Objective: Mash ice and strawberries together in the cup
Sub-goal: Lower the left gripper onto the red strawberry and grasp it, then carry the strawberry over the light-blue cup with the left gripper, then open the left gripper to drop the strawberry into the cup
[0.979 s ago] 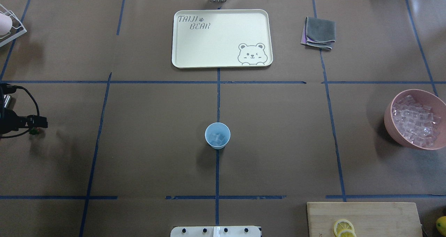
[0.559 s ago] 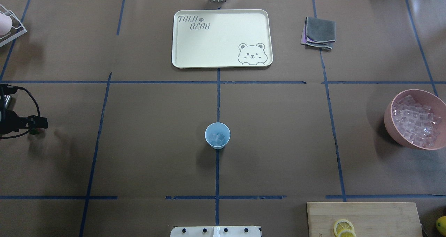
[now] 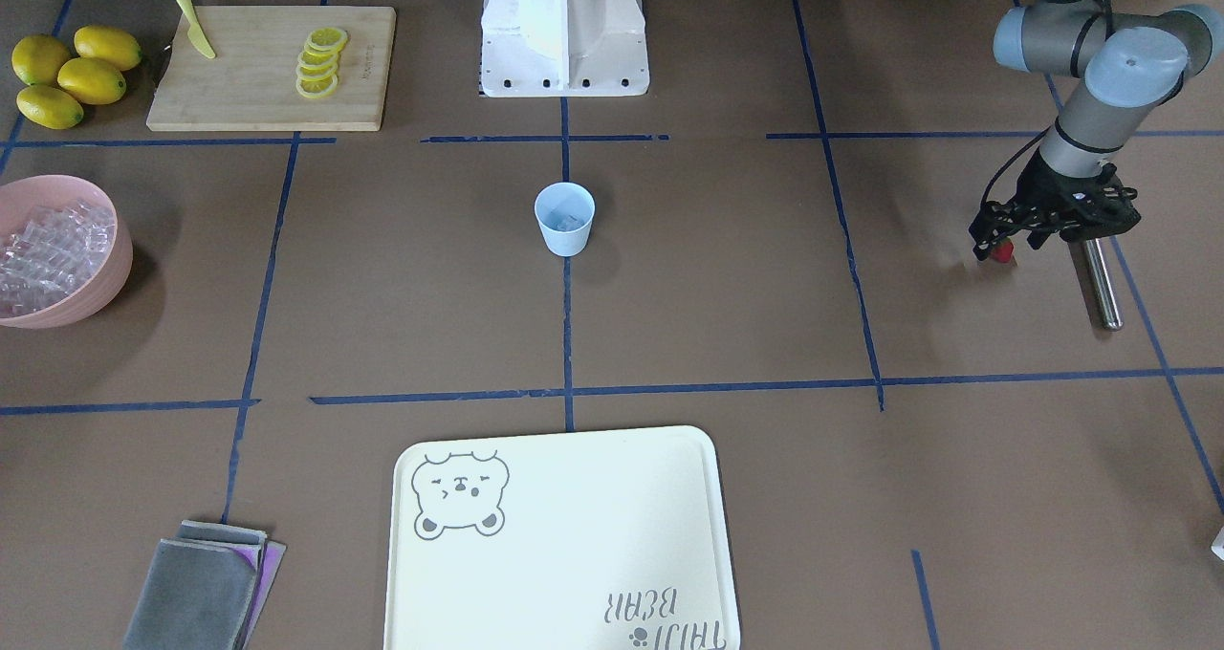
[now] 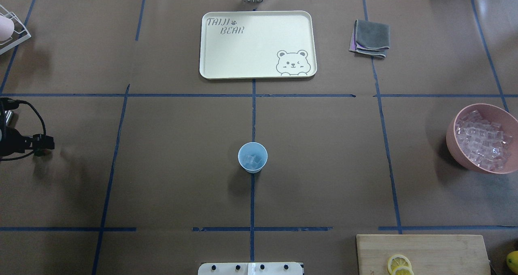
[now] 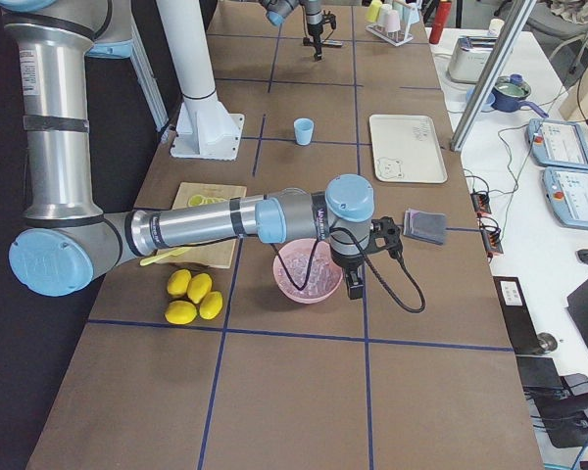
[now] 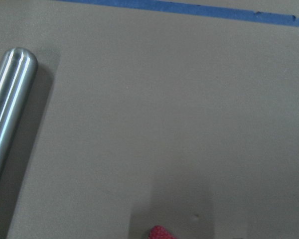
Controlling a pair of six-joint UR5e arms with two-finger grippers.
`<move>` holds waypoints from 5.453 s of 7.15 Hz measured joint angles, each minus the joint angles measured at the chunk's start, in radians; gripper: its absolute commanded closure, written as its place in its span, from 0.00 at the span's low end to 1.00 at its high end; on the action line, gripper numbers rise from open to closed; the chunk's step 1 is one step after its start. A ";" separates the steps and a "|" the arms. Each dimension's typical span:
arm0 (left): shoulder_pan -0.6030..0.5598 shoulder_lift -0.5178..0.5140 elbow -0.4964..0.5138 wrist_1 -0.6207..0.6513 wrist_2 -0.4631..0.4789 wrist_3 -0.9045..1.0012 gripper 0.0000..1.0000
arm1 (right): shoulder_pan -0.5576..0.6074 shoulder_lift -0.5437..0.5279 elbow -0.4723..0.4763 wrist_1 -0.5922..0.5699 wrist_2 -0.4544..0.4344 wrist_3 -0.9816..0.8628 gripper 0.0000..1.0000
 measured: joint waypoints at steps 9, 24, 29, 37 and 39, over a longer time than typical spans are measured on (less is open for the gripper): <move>0.005 -0.001 0.007 0.001 -0.005 -0.032 0.99 | 0.000 0.008 0.002 0.000 -0.002 0.001 0.01; 0.148 -0.830 -0.159 0.734 -0.105 -0.479 1.00 | 0.015 -0.094 -0.018 0.008 -0.022 -0.089 0.01; 0.339 -0.929 -0.018 0.664 0.052 -0.590 1.00 | 0.015 -0.146 -0.020 0.055 -0.054 -0.083 0.01; 0.373 -0.938 -0.001 0.657 0.062 -0.582 0.00 | 0.015 -0.143 -0.019 0.055 -0.053 -0.077 0.01; 0.371 -0.940 -0.014 0.661 0.069 -0.549 0.00 | 0.015 -0.143 -0.021 0.054 -0.052 -0.076 0.01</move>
